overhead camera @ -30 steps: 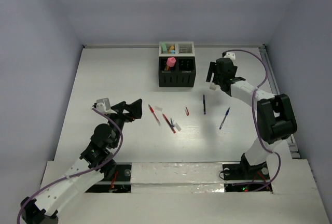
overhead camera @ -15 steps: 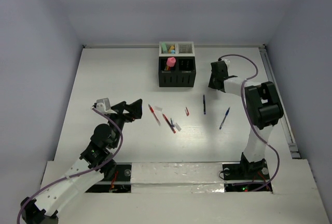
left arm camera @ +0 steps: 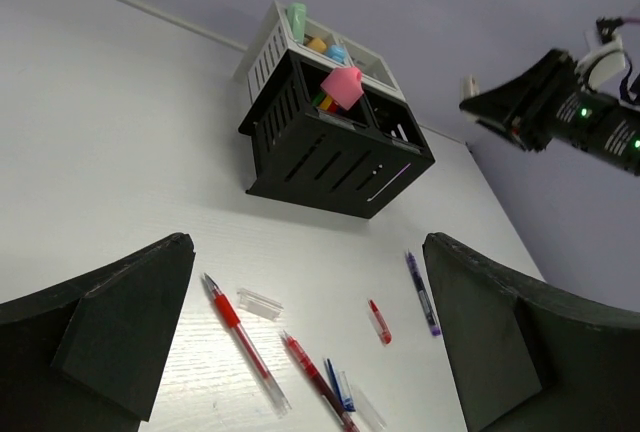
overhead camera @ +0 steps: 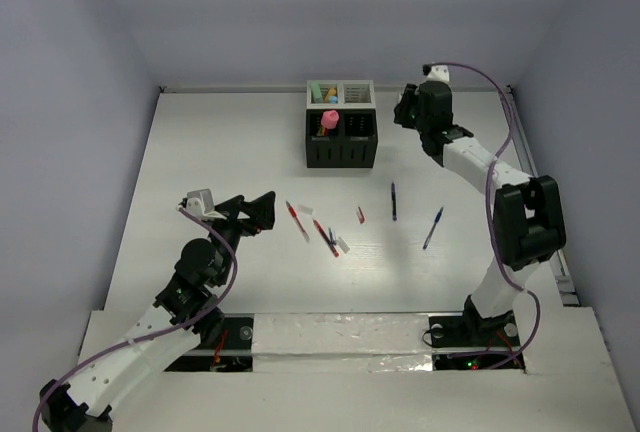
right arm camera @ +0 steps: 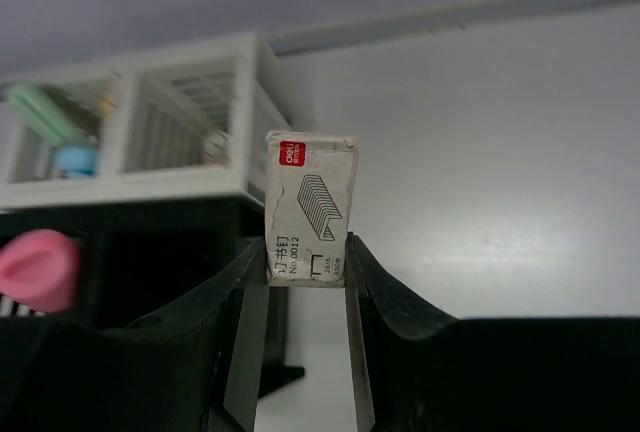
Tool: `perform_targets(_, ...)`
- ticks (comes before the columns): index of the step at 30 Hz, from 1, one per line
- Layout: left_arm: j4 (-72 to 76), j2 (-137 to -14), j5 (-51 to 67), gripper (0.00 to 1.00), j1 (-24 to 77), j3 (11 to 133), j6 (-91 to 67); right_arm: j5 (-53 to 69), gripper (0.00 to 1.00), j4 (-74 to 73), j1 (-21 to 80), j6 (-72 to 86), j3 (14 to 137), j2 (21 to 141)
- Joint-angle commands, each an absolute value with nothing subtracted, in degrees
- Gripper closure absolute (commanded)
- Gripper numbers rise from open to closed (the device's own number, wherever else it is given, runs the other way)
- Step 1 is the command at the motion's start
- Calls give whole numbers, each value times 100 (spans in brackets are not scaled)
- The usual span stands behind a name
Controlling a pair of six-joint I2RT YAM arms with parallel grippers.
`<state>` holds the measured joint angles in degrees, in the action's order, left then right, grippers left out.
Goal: Sort the stationery into containers
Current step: Place the stapler in the storage box, then pick up the pen from the center of the board.
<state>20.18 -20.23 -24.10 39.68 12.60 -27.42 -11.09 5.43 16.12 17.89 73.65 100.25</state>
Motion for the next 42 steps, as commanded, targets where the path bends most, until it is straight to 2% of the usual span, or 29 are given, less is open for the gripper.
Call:
perform_targets(1, 2285, -2048, -2434, 1, 3981, 1327, -2637, -405, 74, 809, 1819, 1635, 8154, 10352)
perform_targets(9, 2276, -2083, -2443, 1, 3981, 1353, -2619, 263, 72, 106, 1934, 1634, 10280, 11583)
perform_targets(13, 2268, -2065, -2461, 1, 3981, 1345, -2610, 369, 69, 18, 1934, 1793, 10739, 11935)
perform_targets(16, 2276, -2074, -2461, 1, 3981, 1336, -2610, 369, 55, -315, 1934, 1802, 11099, 12155)
perform_targets(17, 2285, -2083, -2461, 1, 3981, 1336, -2610, 378, 42, -351, 1934, 1793, 11153, 12216)
perform_targets(19, 2303, -2092, -2443, 1, 3981, 1336, -2610, 448, 29, -448, 1934, 1767, 11241, 12226)
perform_targets(22, 2303, -2118, -2426, 1, 3981, 1345, -2610, 510, 13, -239, 1934, 1767, 10970, 11963)
perform_targets(24, 2303, -2109, -2417, 1, 3981, 1345, -2610, 484, 13, -106, 1934, 1775, 10575, 11604)
perform_targets(26, 2294, -2101, -2417, 1, 3981, 1345, -2610, 422, 16, 218, 1934, 1767, 10224, 11261)
perform_targets(29, 2276, -2074, -2417, 1, 3981, 1345, -2619, 168, 25, 763, 1934, 1758, 8951, 10277)
perform_targets(30, 2276, -2057, -2400, 1, 3981, 1345, -2628, 36, 30, 878, 1934, 1767, 8164, 10005)
perform_targets(31, 2302, -2048, -2373, 1, 3981, 1345, -2637, 35, 40, 1062, 1934, 1871, 7765, 9471)
perform_targets(32, 2320, -2048, -2364, 1, 3981, 1336, -2637, -121, 45, 1107, 1934, 1959, 7378, 9222)
perform_targets(36, 2373, -2118, -2180, 1, 3981, 1336, -2681, 297, 69, 1283, 1986, 2346, 5611, 8193)
perform_targets(40, 2426, -2188, -2013, 1, 3981, 1336, -2742, 335, 80, 601, 2336, 2347, 4642, 7542)
perform_targets(42, 2496, -2276, -1899, 1, 3981, 1345, -2760, 220, 81, 370, 2391, 2364, 4255, 7227)
